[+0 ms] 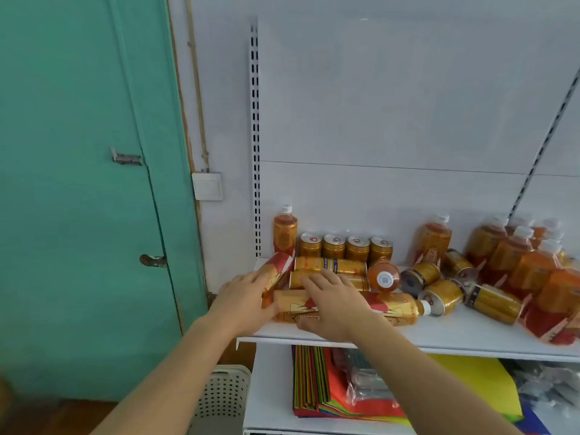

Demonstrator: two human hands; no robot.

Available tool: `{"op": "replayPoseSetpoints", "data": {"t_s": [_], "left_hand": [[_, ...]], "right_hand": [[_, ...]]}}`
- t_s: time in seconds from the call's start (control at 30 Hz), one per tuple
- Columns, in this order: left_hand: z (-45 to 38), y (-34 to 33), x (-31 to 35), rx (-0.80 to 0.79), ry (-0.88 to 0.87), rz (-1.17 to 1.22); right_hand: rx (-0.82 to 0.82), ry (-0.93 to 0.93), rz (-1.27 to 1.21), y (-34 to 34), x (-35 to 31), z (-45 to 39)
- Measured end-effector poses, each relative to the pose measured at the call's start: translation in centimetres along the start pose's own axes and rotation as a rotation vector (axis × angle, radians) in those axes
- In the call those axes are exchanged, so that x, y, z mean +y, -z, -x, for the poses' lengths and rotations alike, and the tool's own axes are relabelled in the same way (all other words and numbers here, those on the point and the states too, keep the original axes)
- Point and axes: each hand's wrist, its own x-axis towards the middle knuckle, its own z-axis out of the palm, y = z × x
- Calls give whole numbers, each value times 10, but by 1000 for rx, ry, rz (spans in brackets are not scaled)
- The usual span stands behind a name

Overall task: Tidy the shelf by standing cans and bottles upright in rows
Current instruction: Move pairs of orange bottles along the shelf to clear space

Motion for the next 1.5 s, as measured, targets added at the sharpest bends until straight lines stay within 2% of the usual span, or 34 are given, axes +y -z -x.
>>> {"op": "replayPoseSetpoints", "data": {"t_s": [0.17, 0.3, 0.43, 0.53, 0.67, 0.77, 0.9, 1.1, 1.27, 1.4, 1.5], "left_hand": [[-11, -15, -21, -64, -44, 33], [-20, -17, -34, -28, -100, 132], [-23, -15, -41, -30, -141, 227], [-24, -11, -48, -62, -147, 348], [-26, -3, -47, -20, -128, 476], [-26, -6, -51, 2, -16, 373], [-22, -20, -57, -116, 123, 281], [-23, -28, -57, 24, 168, 247], [-23, 5, -50, 218, 247, 255], [-33, 47, -39, 332, 151, 282], [-43, 73, -29, 343, 45, 297]], "right_hand": [[-2, 51, 75, -15, -20, -24], [52, 35, 131, -23, -24, -32], [77, 36, 86, -23, -16, -31], [178, -24, -46, -17, -5, -23], [317, -146, -382, -6, -2, -19], [358, -227, -578, -8, -1, -19], [337, -271, -722, -12, -3, -22], [289, -234, -677, -8, 4, -22], [284, -234, -710, -9, 13, -19], [258, -227, -676, -8, 16, -17], [243, -221, -664, -7, 18, -17]]}}
